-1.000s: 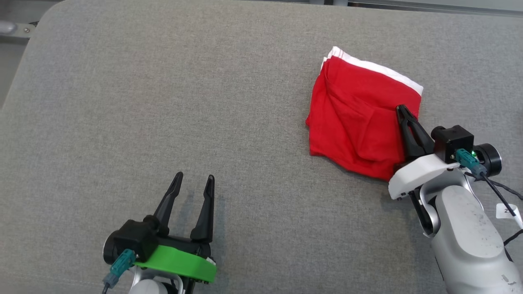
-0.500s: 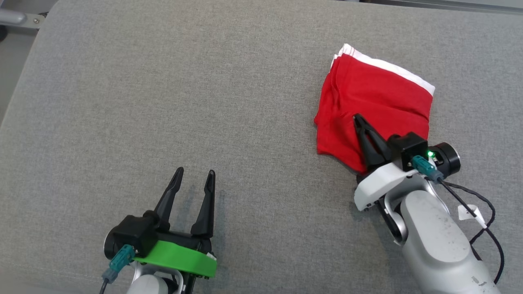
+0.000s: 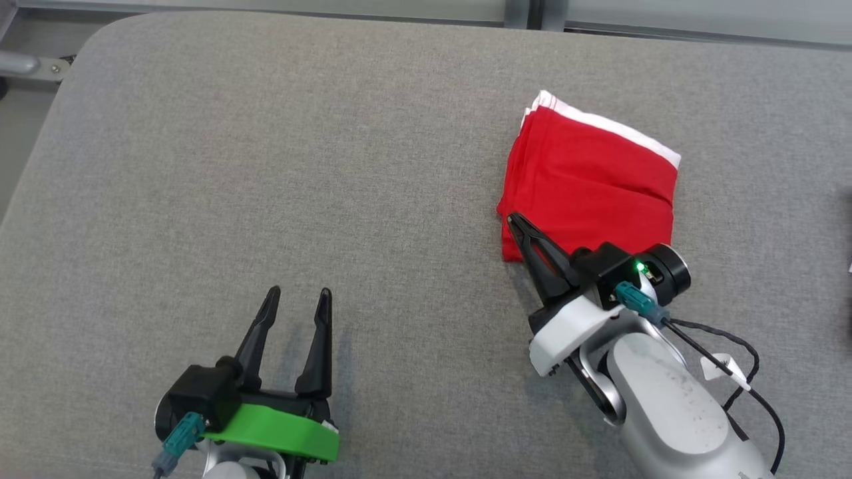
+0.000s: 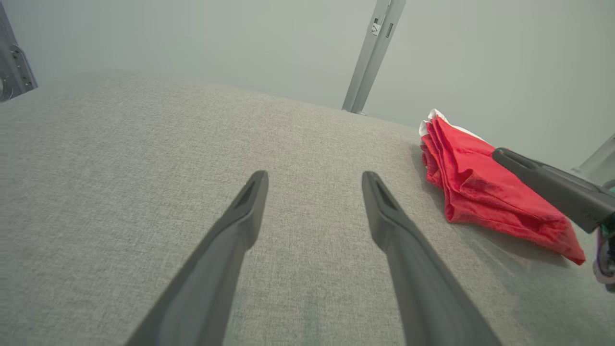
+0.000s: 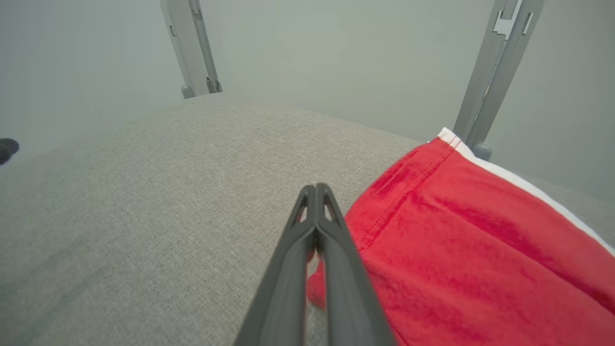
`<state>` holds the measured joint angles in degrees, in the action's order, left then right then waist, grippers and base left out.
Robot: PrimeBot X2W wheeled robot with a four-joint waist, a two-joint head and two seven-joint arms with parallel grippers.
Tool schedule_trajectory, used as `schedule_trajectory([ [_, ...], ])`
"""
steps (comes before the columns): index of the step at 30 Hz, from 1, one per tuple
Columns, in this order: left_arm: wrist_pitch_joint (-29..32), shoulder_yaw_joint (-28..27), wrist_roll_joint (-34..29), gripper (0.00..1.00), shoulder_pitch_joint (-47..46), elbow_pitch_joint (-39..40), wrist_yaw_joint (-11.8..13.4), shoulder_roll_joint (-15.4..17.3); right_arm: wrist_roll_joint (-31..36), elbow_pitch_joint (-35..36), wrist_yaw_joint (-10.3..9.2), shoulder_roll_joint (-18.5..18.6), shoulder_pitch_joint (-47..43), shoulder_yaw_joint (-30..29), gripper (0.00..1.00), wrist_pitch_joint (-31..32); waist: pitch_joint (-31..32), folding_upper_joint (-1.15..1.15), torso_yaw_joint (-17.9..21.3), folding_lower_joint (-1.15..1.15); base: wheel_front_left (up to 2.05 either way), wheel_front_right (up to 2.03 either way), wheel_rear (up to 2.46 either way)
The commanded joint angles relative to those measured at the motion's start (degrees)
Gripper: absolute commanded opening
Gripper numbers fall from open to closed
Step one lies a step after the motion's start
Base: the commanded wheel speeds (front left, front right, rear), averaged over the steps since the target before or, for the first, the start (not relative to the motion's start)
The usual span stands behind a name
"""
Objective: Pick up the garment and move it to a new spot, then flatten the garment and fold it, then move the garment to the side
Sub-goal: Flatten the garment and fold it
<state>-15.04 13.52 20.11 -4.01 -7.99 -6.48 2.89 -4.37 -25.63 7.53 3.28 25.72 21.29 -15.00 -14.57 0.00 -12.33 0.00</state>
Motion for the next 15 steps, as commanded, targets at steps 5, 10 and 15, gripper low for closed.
schedule_trajectory([
  [5,-0.2,-1.8,-0.3,1.00,2.9,0.8,0.7,0.1,0.8,5.0,-0.09,1.1,-4.0,-1.7,1.00,-0.2,5.2,0.00,3.1,0.00,0.00,0.00,0.00],
  [10,-0.2,-3.6,-1.0,1.00,5.6,1.0,1.1,0.1,1.6,11.0,-0.09,1.9,-8.9,-5.8,1.00,-0.2,8.8,0.00,5.3,0.00,0.00,0.00,0.00],
  [15,-0.2,-5.2,-1.8,1.00,7.7,0.7,0.9,0.1,1.4,15.8,-0.09,2.0,-14.7,-11.6,1.00,-0.2,11.2,0.00,7.3,0.00,0.00,0.00,0.00],
])
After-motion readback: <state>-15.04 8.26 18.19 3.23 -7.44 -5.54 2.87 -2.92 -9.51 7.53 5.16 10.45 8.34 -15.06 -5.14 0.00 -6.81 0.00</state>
